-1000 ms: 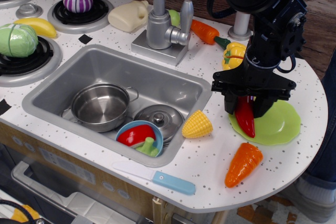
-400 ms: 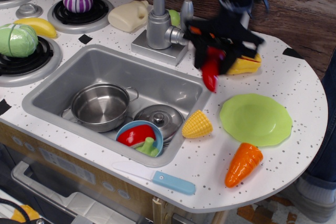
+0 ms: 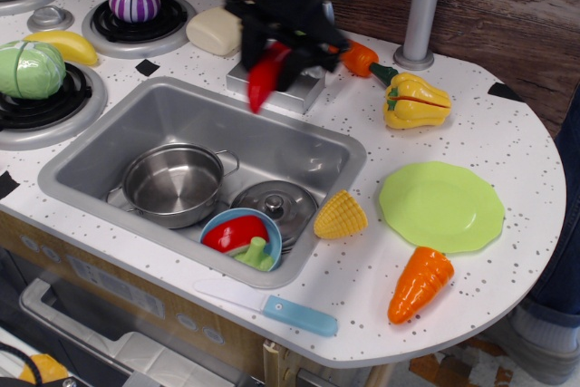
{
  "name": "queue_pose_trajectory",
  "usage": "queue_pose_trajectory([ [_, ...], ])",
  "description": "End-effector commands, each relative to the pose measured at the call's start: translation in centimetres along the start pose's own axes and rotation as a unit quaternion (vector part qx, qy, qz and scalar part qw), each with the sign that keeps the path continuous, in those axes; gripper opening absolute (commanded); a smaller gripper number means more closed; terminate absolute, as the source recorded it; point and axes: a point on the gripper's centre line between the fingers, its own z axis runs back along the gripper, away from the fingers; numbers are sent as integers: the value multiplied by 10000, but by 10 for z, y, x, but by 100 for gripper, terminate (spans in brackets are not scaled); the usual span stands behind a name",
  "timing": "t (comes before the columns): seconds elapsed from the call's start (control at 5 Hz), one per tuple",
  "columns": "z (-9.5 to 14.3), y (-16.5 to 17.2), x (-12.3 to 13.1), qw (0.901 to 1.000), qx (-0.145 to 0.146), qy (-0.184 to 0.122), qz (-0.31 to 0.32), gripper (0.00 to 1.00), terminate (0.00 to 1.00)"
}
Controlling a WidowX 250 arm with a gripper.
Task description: Put pepper in pan
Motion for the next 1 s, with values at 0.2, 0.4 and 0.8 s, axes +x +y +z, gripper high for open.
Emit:
queue_pose_trajectory([
  [0.2,-65,64,-32,9979,39,-168,628,0,0],
  [0.4,-77,59,-35,9970,-415,-307,580,100,0],
  [0.8,-77,59,-35,9970,-415,-307,580,100,100],
])
